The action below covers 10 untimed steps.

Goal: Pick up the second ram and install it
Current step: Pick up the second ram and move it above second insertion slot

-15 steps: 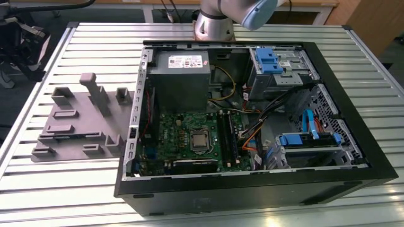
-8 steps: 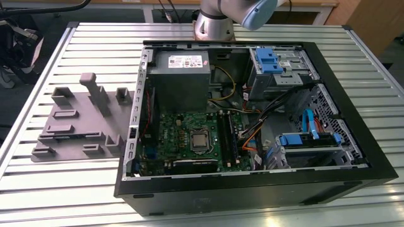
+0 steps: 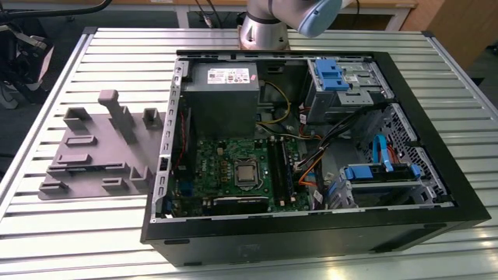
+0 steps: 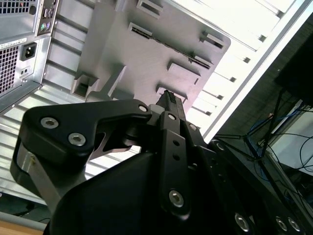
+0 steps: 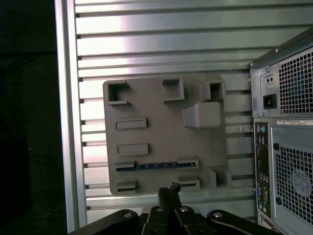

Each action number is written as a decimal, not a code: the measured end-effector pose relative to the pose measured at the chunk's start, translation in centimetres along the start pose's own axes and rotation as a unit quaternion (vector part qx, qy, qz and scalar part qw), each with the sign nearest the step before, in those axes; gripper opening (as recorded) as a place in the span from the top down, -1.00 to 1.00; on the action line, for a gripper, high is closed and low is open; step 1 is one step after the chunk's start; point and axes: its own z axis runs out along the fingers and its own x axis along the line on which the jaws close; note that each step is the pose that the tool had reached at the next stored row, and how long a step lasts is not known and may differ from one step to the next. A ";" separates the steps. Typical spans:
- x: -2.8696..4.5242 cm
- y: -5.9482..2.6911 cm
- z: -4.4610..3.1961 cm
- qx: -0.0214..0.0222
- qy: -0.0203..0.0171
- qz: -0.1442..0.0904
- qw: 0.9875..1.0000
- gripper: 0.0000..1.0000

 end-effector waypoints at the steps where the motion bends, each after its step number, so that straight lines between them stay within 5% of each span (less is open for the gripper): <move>1: 0.00 0.00 0.00 0.000 0.000 0.000 1.000 0.79; 5: 0.00 0.00 0.00 0.000 0.000 -0.003 1.000 0.79; 10: 0.00 0.00 0.03 0.000 0.000 -0.044 0.999 0.79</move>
